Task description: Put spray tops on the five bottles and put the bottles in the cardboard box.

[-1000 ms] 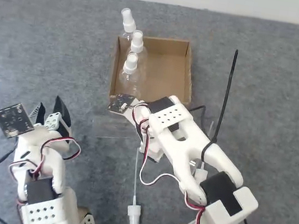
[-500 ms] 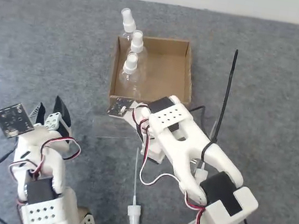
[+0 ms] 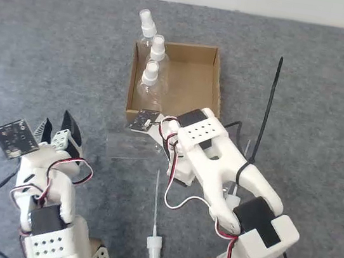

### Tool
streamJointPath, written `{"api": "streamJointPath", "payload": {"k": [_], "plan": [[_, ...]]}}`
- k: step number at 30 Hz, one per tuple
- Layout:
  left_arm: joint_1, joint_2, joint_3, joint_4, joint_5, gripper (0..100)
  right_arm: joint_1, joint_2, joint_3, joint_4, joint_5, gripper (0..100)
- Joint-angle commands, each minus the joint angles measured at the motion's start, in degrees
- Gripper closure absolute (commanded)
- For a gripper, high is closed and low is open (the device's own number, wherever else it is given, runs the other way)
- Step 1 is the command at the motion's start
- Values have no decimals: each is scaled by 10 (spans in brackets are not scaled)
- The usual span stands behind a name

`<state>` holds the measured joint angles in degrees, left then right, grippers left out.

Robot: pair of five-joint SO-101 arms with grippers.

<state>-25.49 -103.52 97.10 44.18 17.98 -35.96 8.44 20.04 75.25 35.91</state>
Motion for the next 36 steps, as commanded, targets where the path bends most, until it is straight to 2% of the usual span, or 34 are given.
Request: {"api": "streamJointPath", "payload": {"k": [1,7,15,30,36], "plan": [[-2,-10,-6,3,-4,855,6,-5,-30,-14,4,818],[-2,-10,-6,3,-4,855,0,-12,-1,-51,3,824],[-2,-10,-6,3,-4,855,-1,-43,-3,-45,-10,941],[1,-10,-6,10,-5,855,-1,-260,2,42,-133,946],[16,-10,-6,18,-6,855,4,-351,32,44,-151,946]]}}
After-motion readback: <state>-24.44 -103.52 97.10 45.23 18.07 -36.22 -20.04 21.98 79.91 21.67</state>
